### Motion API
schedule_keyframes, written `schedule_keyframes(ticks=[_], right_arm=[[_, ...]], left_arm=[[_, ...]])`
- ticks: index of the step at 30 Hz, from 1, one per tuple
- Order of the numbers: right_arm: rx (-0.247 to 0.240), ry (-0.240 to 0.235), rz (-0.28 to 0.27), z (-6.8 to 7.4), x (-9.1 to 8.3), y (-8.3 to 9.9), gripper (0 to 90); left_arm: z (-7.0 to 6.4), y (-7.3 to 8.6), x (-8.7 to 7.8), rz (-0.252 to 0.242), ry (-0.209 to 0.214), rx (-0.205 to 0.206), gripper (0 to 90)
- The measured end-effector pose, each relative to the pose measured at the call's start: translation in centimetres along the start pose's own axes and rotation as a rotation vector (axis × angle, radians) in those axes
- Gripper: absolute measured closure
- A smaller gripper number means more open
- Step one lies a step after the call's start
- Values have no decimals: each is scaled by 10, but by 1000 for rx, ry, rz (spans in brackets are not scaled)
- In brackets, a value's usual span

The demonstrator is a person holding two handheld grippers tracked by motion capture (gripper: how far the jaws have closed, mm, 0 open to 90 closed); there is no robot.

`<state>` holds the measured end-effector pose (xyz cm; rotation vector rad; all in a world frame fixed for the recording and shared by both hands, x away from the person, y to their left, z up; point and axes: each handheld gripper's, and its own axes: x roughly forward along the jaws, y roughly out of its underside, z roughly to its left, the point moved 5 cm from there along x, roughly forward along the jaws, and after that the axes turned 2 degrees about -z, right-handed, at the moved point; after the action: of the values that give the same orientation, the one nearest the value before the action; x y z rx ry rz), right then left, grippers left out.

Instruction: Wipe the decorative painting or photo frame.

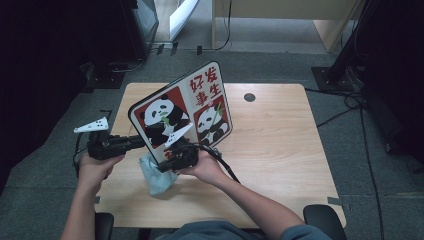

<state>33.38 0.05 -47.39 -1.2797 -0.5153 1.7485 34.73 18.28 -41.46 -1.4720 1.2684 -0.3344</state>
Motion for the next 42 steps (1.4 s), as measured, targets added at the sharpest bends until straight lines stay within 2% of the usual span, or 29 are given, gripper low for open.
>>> schedule_keyframes(ticks=[11, 17, 30, 36, 42], right_arm=[[1, 17, -29, 1, -12, -17, 887], [-5, 24, -31, 1, -17, -23, 887], [-7, 31, -47, 4, -24, -35, 887], [-24, 40, -53, 6, -31, -45, 887], [-34, 45, -55, 8, -36, -53, 887]], left_arm=[[4, 1, -9, -17, -22, -5, 724], [6, 3, -12, -7, -33, 1, 722], [8, 4, -26, -38, -43, -3, 722], [7, 5, -26, -41, -47, -1, 721], [7, 5, -35, -61, -59, -1, 718]])
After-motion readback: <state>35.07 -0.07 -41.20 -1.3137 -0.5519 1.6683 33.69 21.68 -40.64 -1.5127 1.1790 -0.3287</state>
